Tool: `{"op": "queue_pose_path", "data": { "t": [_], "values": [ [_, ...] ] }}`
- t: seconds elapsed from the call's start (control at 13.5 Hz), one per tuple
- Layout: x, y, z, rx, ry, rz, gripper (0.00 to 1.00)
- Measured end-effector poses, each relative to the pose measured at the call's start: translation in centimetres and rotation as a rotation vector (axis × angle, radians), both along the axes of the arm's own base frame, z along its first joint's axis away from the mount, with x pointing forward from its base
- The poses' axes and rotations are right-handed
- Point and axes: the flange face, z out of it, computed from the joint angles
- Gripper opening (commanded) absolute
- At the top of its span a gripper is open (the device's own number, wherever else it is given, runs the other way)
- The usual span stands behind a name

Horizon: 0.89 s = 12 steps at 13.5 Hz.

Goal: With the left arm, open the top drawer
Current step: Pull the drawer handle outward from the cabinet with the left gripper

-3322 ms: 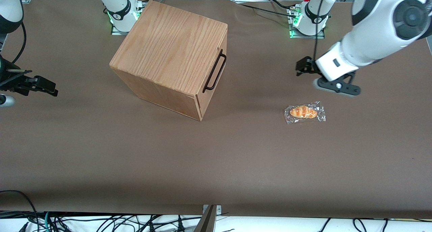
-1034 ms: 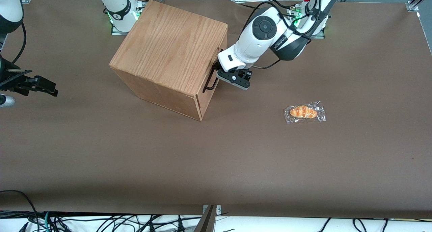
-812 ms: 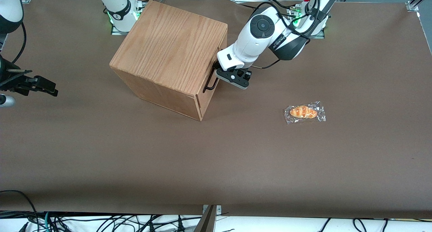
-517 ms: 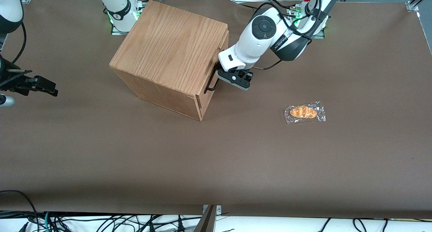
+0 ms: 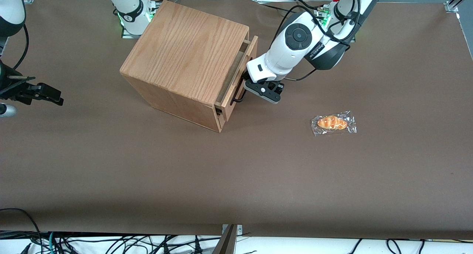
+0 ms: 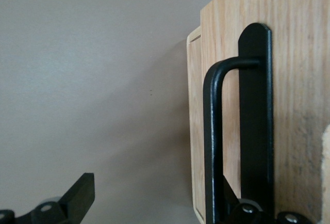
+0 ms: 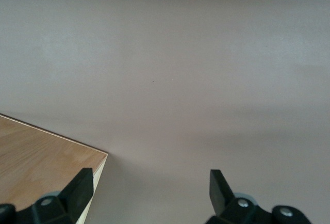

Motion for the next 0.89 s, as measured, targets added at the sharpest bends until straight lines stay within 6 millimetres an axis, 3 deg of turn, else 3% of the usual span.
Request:
{"op": "queue_pose_path", "data": {
  "t": [0.89],
  "values": [
    [4.6, 8.1, -0.3, 0.007, 0.016, -0.042, 1.00]
  ]
}}
